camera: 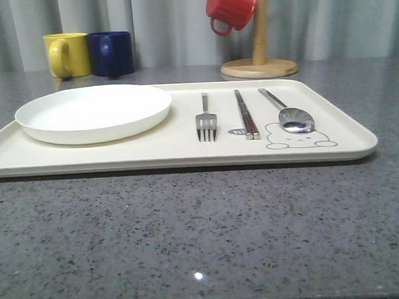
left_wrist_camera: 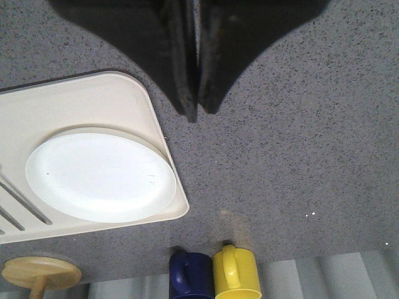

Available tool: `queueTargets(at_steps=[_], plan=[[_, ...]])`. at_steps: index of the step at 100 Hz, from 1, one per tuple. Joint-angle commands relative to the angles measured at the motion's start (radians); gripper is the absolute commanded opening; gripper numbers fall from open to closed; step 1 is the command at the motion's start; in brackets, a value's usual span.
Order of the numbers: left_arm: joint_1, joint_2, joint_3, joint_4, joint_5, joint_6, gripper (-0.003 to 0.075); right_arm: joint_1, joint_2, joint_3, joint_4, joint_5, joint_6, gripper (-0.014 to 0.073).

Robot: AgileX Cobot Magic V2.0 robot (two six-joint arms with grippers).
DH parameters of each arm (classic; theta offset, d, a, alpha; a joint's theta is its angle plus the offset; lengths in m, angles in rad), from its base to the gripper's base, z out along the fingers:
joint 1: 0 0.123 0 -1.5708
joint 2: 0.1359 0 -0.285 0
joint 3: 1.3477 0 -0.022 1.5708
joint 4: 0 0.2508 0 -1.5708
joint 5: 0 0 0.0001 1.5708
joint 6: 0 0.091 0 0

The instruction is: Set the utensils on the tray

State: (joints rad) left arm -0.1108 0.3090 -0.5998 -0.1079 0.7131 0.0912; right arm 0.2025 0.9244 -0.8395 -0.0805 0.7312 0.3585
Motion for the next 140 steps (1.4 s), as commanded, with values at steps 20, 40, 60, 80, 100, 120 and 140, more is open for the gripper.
queueTargets(at_steps=[20, 40, 60, 80, 100, 120, 140], plan=[[-0.006, 0.01, -0.024, -0.006, -0.074, -0.008, -0.0019, -0.095, -0.311, 0.175, -0.138, -0.135, 0.027, -0.0062], [-0.006, 0.01, -0.024, -0.006, -0.074, -0.008, -0.0019, -0.098, -0.535, 0.344, -0.17, -0.318, 0.026, -0.0062], [-0.006, 0.01, -0.024, -0.006, -0.074, -0.008, -0.0019, -0.098, -0.78, 0.517, -0.204, -0.41, 0.025, -0.0062], [-0.006, 0.01, -0.024, -0.006, -0.074, -0.008, -0.0019, -0.137, -0.951, 0.685, -0.079, -0.474, -0.142, -0.0062], [-0.006, 0.01, -0.024, -0.006, -0.074, -0.008, -0.0019, -0.248, -0.953, 0.831, 0.155, -0.679, -0.358, -0.0062], [-0.006, 0.01, -0.024, -0.006, -0.074, -0.008, -0.0019, -0.262, -0.953, 0.869, 0.073, -0.773, -0.278, -0.0062], [-0.006, 0.01, -0.024, -0.006, -0.074, -0.008, -0.0019, -0.262, -0.953, 0.868, 0.031, -0.773, -0.224, -0.0062]])
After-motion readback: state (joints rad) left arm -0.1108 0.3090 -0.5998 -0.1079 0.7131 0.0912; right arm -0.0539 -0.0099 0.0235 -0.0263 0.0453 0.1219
